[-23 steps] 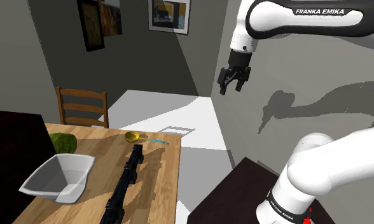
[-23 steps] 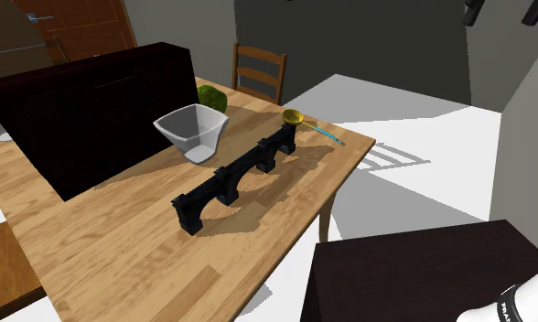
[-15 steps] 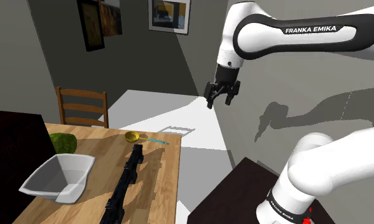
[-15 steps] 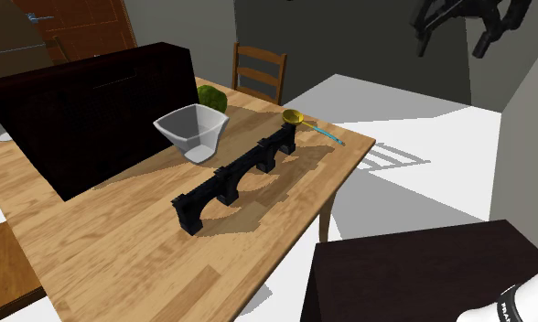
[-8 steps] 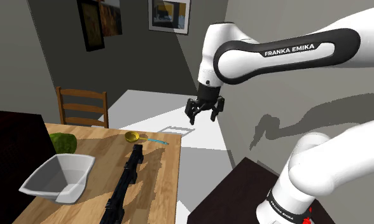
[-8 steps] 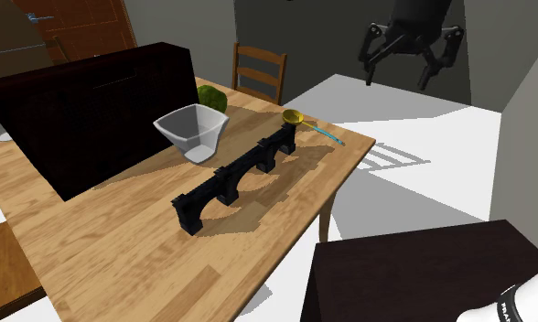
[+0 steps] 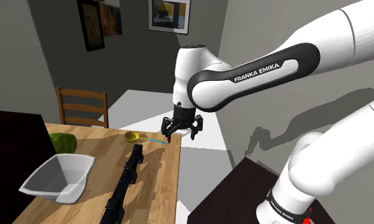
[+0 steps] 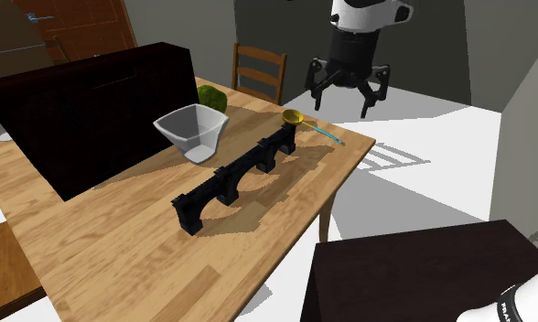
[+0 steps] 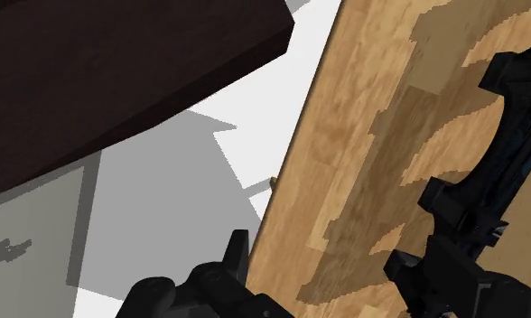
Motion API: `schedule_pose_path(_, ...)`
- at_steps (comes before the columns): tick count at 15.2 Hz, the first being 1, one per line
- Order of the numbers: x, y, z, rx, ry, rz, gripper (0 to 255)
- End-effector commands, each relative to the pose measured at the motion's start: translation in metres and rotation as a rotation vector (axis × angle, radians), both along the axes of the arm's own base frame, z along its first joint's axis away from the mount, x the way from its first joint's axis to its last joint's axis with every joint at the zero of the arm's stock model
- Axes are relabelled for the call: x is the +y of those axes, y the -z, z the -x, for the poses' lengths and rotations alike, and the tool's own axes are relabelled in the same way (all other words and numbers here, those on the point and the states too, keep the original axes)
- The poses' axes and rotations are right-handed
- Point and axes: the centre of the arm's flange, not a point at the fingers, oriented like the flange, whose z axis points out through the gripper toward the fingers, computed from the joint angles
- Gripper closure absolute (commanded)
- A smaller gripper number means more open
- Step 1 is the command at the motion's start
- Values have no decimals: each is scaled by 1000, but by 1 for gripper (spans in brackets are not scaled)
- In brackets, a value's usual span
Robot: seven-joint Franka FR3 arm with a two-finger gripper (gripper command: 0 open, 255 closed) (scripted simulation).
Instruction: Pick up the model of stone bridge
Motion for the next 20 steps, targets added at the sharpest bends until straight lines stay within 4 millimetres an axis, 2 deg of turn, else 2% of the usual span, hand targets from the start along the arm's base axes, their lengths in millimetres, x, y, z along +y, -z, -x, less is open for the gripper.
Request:
schedule_pose_path(1,18,14,-6,-2,31,-4,0)
schedule_pose_path(10,105,82,-48,-10,157,-13,0)
schedule_pose_path(20,195,157,-107,-18,297,-23,0)
